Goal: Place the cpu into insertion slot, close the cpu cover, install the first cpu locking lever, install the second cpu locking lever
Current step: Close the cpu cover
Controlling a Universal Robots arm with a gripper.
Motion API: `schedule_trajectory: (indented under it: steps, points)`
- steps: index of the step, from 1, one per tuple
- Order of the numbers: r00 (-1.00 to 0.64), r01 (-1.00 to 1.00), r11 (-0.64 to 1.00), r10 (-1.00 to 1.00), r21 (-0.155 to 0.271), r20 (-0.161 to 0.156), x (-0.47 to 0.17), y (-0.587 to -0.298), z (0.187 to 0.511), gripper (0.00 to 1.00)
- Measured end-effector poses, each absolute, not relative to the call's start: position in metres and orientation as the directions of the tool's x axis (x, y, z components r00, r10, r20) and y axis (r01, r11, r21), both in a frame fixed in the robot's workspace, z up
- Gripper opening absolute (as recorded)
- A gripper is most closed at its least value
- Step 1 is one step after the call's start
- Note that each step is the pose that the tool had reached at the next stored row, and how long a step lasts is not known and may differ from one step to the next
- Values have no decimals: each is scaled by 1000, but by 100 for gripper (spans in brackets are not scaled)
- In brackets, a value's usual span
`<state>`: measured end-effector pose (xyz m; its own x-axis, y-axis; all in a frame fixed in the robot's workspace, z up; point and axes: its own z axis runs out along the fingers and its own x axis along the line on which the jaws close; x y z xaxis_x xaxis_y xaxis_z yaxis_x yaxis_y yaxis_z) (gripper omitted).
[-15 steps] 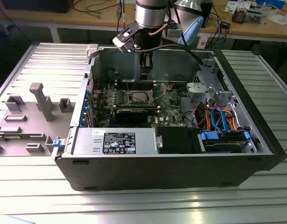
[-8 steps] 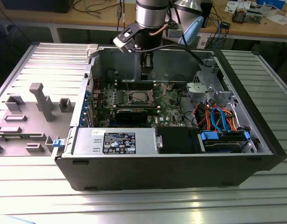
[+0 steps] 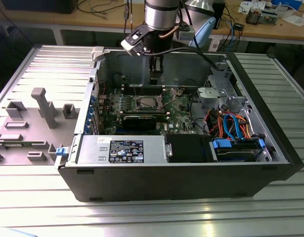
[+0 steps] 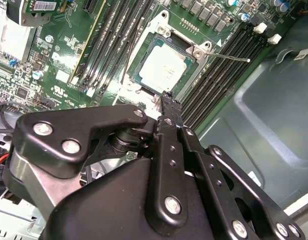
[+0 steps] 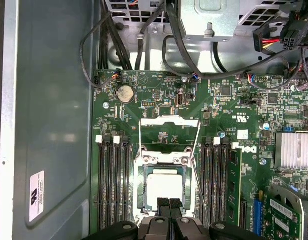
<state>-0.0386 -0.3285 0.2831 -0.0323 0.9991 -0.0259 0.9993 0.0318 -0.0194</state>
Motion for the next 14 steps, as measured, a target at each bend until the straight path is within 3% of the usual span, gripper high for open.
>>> schedule_trajectory:
  steps: [14]
  points:
    - [-32, 999, 32, 999, -19, -26, -35, -329, 283, 11]
